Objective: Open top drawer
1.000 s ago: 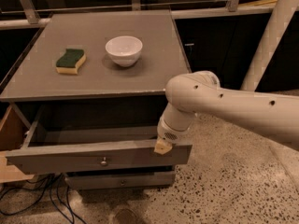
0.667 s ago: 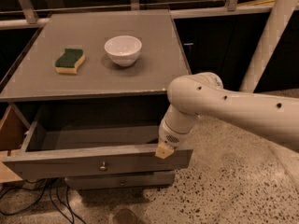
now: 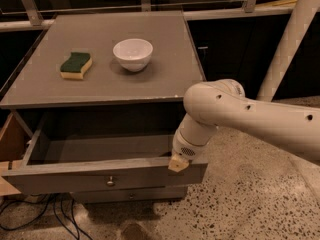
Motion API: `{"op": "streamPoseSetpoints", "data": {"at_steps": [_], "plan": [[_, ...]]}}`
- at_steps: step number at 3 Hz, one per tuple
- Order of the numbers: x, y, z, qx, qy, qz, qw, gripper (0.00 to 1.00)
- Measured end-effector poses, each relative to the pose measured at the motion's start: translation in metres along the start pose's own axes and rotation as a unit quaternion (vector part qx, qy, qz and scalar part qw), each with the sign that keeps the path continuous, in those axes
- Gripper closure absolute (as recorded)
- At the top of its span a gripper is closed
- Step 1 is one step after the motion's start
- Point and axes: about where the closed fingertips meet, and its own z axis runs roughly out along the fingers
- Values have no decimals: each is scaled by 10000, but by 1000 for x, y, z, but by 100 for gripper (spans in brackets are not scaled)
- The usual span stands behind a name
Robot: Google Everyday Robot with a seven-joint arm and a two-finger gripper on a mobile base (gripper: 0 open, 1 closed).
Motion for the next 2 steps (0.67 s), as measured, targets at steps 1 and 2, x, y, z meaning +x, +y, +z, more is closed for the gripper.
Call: {"op": "streamPoseSetpoints", "data": {"at_steps": [1,2], "plan": [[6,9,-5,-12,-33,48,10000,98],[6,9,-5,-12,-33,48,10000,76]]}}
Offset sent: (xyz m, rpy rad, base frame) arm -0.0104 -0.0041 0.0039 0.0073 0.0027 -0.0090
